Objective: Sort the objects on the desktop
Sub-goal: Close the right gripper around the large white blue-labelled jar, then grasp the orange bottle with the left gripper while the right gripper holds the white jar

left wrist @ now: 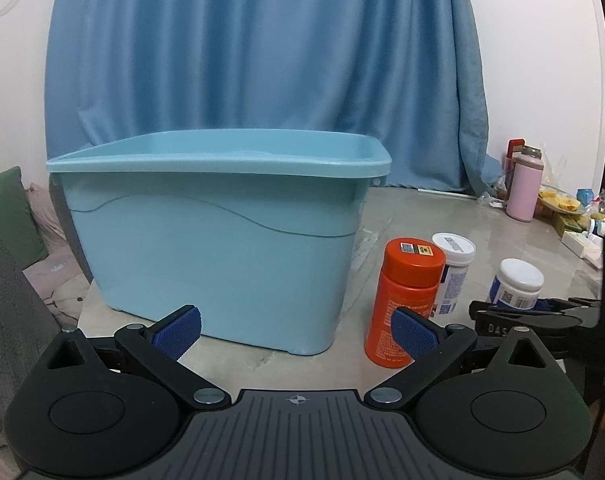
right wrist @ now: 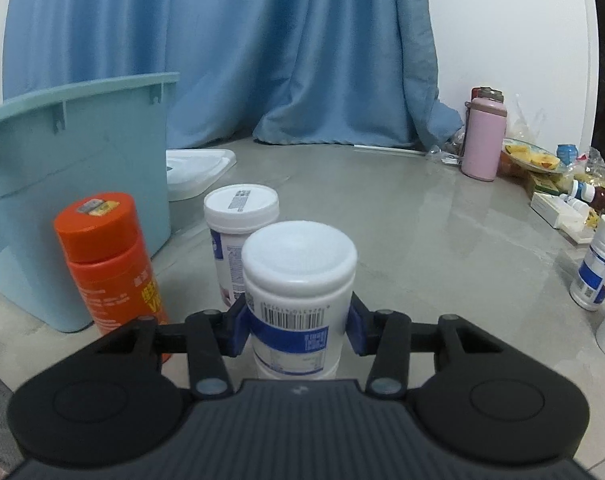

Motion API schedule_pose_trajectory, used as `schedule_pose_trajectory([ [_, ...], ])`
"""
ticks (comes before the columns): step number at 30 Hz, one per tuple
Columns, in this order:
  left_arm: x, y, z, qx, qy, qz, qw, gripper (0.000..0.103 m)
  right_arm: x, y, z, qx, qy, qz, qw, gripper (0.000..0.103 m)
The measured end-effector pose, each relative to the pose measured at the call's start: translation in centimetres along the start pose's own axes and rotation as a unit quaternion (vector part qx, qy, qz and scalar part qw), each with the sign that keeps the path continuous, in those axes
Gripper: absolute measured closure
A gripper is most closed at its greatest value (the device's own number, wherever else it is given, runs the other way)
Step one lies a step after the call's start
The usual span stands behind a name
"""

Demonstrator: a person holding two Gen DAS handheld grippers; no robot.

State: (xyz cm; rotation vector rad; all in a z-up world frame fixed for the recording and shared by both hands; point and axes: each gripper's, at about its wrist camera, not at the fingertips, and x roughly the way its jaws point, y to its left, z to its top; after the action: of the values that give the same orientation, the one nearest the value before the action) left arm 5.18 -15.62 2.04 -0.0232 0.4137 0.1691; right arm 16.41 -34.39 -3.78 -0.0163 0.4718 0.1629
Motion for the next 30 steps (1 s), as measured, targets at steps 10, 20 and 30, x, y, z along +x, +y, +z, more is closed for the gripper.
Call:
schedule_pose_trajectory([
  [10, 0.1, -0.1, -0.2, 0.004, 0.004, -0.041, 0.9992, 0.002, -3.7, -1.2, -0.2, 0.011, -0.005, -0.028, 1.0, 0.055],
  [20, 0.6, -2.0, -1.1, 0.023, -0.001, -0.104, 0.9943, 0.002, -7.4, -2.3, -1.2, 0.026, -0.01, -0.075, 0.997, 0.055],
  [30, 2.6, -4.0, -1.8, 0.038, -0.008, -0.137, 0.9898, 0.002, -9.0, -3.4, -1.6, 0.032, -0.017, -0.109, 0.993, 0.055],
])
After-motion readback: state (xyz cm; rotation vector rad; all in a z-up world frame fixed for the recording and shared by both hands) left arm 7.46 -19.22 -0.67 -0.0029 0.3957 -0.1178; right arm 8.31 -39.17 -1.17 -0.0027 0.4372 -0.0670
